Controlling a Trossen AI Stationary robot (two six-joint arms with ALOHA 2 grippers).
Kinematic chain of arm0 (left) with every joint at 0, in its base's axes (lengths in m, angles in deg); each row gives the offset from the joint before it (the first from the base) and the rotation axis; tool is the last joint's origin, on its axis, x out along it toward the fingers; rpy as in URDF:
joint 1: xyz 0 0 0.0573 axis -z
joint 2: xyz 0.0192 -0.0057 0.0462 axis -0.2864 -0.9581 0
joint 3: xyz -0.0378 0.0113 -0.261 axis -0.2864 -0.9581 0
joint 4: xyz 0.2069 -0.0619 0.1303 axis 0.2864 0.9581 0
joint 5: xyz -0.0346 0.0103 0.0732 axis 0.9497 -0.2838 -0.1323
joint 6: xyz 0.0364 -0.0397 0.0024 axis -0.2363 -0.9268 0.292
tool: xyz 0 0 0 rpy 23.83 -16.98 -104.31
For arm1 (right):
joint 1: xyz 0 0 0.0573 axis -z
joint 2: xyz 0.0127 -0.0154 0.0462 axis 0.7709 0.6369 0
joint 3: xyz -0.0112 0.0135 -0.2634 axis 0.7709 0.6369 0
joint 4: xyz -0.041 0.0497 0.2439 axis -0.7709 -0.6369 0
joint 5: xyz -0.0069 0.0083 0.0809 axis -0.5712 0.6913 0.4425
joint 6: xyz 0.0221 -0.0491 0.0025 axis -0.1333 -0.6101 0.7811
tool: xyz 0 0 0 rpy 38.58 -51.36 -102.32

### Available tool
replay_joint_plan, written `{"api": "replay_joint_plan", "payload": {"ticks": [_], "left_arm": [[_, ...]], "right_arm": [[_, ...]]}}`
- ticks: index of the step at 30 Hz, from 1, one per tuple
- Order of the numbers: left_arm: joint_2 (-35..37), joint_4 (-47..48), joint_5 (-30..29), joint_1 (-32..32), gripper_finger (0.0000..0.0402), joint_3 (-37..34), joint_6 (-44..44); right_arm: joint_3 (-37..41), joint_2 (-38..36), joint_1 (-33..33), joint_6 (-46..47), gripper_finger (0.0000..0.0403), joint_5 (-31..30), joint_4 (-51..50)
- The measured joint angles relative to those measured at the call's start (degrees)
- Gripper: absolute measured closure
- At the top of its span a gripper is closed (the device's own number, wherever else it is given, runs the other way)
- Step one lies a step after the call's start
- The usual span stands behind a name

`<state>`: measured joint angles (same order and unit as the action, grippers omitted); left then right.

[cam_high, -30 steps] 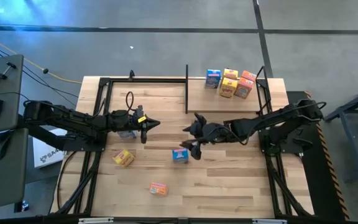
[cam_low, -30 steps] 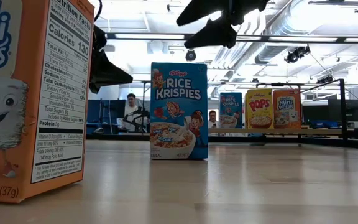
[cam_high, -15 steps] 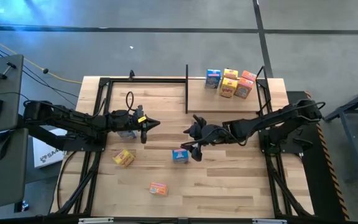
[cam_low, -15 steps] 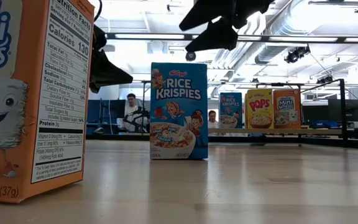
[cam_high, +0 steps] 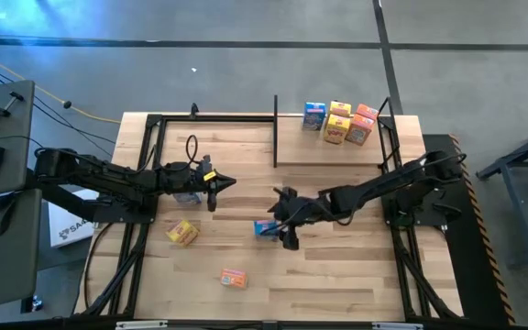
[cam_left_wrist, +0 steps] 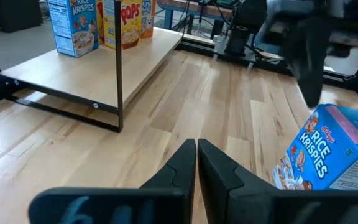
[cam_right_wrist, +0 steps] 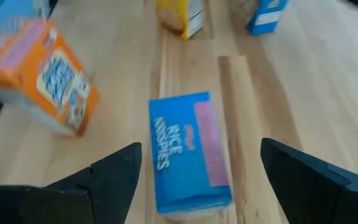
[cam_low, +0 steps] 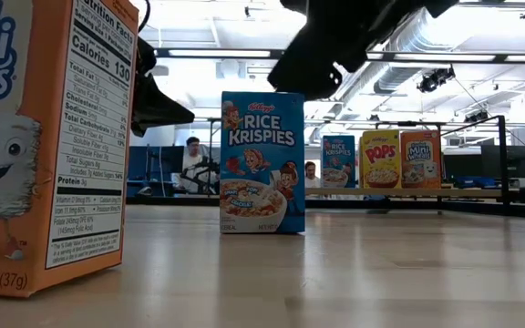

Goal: Stack cereal on shelf
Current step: Put the bottom blue cereal box on the shelf aligned with the other yellow cereal box

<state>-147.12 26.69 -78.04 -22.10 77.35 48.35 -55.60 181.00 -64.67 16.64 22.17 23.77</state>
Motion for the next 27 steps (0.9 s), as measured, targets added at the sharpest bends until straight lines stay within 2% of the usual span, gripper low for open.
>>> {"api": "replay_joint_plan", "payload": {"ticks": [8,20,24,27], "left_arm": [[0.0,0.0,0.0,0.0,0.0392,0.0,0.0],[0.0,0.5,0.1,0.0,0.0392,0.0,0.0],[0.0,0.5,0.1,0.0,0.0392,0.0,0.0],[0.0,0.5,0.1,0.0,0.0392,0.0,0.5]], "right_arm": [[-2.6,4.1,-0.1,-0.3,0.0094,0.9,-0.5],[-2.7,5.1,0.0,0.2,0.0229,-0.5,-0.9],[-2.6,5.1,0.0,0.2,0.0255,-1.4,-0.3],[-2.9,4.7,0.0,0.1,0.0259,-1.6,0.0]]}}
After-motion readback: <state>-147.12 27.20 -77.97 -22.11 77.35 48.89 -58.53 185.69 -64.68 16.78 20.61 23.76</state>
